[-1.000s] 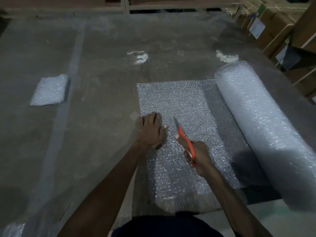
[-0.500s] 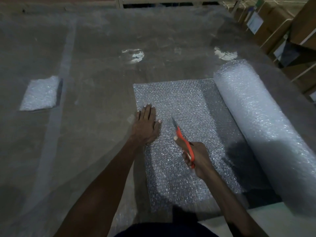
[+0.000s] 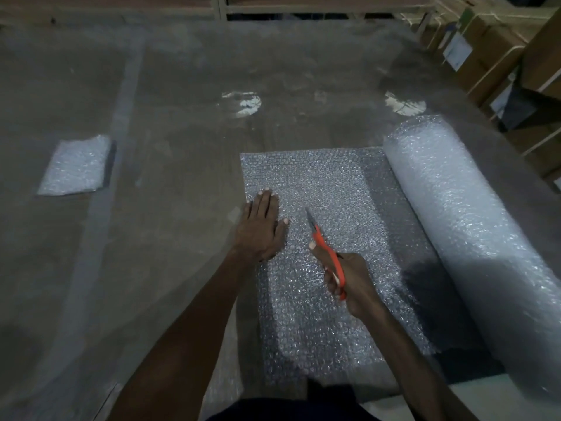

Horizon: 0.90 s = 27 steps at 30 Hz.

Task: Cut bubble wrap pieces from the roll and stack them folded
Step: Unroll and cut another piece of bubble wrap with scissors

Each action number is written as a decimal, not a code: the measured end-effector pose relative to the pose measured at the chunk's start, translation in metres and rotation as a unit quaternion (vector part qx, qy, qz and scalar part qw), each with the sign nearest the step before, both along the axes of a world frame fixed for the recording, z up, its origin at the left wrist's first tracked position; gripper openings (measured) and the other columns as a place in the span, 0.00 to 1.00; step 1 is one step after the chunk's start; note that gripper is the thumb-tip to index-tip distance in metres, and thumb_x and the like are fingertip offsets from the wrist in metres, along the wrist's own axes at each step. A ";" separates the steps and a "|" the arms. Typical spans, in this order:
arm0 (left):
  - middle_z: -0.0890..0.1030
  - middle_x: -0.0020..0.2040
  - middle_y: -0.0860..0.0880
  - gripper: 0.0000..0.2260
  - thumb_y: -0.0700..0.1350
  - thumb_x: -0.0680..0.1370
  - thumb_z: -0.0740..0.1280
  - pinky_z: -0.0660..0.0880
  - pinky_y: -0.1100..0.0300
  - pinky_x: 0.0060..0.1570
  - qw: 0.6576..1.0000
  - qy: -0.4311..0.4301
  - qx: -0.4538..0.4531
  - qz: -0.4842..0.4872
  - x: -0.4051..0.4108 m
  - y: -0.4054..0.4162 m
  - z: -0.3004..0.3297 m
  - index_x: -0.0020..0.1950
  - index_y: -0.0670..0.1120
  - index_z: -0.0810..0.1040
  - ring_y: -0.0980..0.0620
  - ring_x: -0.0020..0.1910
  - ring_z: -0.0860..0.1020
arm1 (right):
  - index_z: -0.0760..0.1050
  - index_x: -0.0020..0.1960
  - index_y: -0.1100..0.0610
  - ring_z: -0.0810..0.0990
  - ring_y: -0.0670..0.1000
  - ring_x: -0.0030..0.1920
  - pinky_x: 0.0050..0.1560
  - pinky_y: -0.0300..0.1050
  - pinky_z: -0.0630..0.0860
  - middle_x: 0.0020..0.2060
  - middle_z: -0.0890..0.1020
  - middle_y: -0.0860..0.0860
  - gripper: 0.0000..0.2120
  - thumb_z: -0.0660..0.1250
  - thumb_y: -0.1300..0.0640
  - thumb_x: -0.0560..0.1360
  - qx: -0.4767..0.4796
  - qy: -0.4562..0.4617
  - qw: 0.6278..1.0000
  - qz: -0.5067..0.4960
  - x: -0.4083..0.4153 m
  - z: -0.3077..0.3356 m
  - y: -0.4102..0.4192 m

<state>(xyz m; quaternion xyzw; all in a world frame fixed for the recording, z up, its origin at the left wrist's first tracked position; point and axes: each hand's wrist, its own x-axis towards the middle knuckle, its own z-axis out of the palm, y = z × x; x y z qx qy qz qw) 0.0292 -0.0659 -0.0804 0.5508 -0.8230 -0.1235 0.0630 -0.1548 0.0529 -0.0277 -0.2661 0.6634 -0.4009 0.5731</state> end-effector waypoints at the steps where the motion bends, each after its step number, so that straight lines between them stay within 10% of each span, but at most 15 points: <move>1: 0.49 0.82 0.42 0.32 0.58 0.82 0.44 0.43 0.46 0.78 1.000 0.001 0.001 0.001 0.000 0.000 0.000 0.82 0.41 0.49 0.44 0.81 0.46 | 0.80 0.43 0.63 0.69 0.48 0.21 0.24 0.39 0.64 0.26 0.77 0.54 0.22 0.80 0.43 0.67 0.000 0.001 1.000 0.002 0.000 0.001 -0.002; 27: 0.46 0.82 0.43 0.30 0.57 0.85 0.47 0.40 0.49 0.78 1.000 0.008 0.008 0.002 0.000 0.001 0.000 0.82 0.42 0.47 0.46 0.81 0.43 | 0.78 0.39 0.63 0.69 0.47 0.20 0.22 0.37 0.66 0.25 0.76 0.54 0.19 0.80 0.48 0.69 -0.008 0.020 0.999 0.024 -0.001 -0.006 -0.023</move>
